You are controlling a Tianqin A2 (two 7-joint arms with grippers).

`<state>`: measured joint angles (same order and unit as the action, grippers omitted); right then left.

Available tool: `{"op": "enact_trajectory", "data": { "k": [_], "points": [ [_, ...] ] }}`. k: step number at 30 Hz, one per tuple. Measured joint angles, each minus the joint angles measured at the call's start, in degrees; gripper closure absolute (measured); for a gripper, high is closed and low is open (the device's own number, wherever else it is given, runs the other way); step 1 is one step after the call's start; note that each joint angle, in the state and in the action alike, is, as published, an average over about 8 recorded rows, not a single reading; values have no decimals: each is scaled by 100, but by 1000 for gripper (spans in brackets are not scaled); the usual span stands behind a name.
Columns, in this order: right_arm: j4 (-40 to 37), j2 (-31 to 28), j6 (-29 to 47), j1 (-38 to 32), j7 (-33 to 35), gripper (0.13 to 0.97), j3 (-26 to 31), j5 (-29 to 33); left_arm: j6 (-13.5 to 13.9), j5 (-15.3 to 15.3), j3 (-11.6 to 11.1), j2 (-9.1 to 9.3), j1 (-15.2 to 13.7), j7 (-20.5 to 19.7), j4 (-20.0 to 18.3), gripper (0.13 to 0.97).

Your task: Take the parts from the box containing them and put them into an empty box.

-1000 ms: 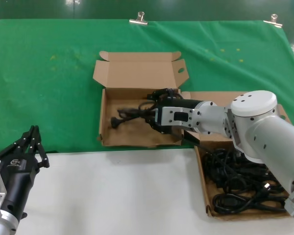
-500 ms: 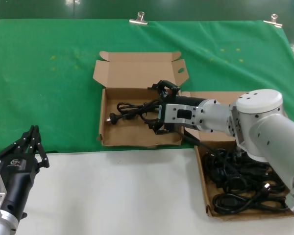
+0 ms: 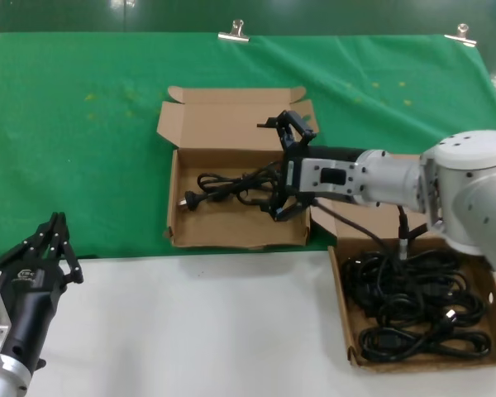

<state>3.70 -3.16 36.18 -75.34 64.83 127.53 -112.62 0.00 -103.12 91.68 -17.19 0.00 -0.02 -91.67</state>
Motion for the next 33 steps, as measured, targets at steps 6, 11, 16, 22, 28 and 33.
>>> {"op": "enact_trajectory", "data": {
  "k": [6,11,16,22,28,33],
  "points": [
    [300,-185,209,63,-142,192,-193,211,0,0,0,0,0,0,0,929],
    [367,-204,203,106,-185,148,-220,229,0,0,0,0,0,0,0,917],
    [631,-242,84,338,-381,135,-326,252,0,0,0,0,0,0,0,904],
    [1189,-322,-169,831,-800,129,-548,299,0,0,0,0,0,0,0,837],
    [1846,-415,-467,1408,-1291,129,-811,355,0,-1,0,0,0,0,0,815],
    [2415,-496,-725,1911,-1717,129,-1038,404,0,0,0,0,0,0,0,718]
  ]
}}
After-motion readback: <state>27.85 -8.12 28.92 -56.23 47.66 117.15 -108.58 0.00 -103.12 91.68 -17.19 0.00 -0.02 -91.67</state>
